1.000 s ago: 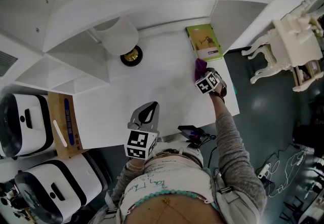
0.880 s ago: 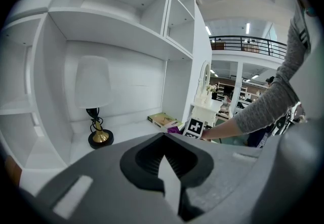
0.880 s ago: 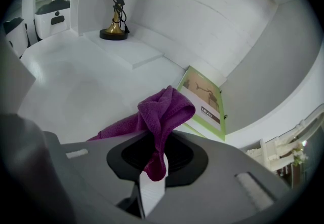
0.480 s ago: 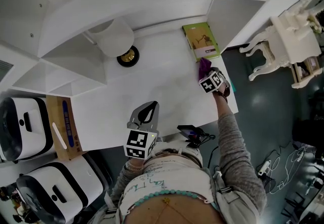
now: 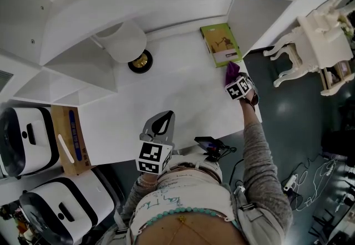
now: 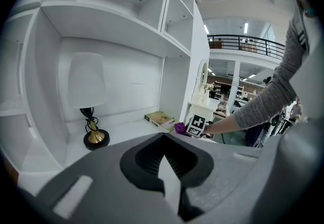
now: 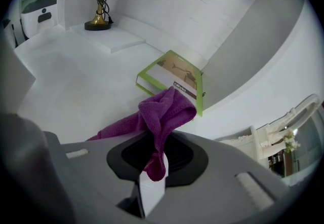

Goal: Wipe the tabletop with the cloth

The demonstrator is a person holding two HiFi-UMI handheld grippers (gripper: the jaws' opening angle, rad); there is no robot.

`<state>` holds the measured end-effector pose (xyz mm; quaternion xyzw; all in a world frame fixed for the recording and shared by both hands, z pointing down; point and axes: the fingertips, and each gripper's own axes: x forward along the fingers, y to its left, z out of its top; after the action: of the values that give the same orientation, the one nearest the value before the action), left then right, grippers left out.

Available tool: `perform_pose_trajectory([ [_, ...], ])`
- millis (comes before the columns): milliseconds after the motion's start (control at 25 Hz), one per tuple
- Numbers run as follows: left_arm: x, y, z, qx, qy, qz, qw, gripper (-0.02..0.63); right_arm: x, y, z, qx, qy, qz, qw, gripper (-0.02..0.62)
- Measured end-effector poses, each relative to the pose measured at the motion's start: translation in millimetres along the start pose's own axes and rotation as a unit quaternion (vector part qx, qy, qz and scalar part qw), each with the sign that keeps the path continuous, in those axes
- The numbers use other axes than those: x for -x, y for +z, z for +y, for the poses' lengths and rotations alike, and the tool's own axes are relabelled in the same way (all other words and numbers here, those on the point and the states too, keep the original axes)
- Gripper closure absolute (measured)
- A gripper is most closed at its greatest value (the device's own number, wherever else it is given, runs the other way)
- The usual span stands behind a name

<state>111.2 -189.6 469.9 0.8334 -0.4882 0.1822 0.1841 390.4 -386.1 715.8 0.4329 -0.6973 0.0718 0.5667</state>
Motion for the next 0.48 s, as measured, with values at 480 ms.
perform_pose_trajectory([
  [480,2,-8,-1,-0.004,-0.005,0.014,0.9999,0.604,-2,-22,-24,-0.027,-0.016,0.02,0.999,0.511],
])
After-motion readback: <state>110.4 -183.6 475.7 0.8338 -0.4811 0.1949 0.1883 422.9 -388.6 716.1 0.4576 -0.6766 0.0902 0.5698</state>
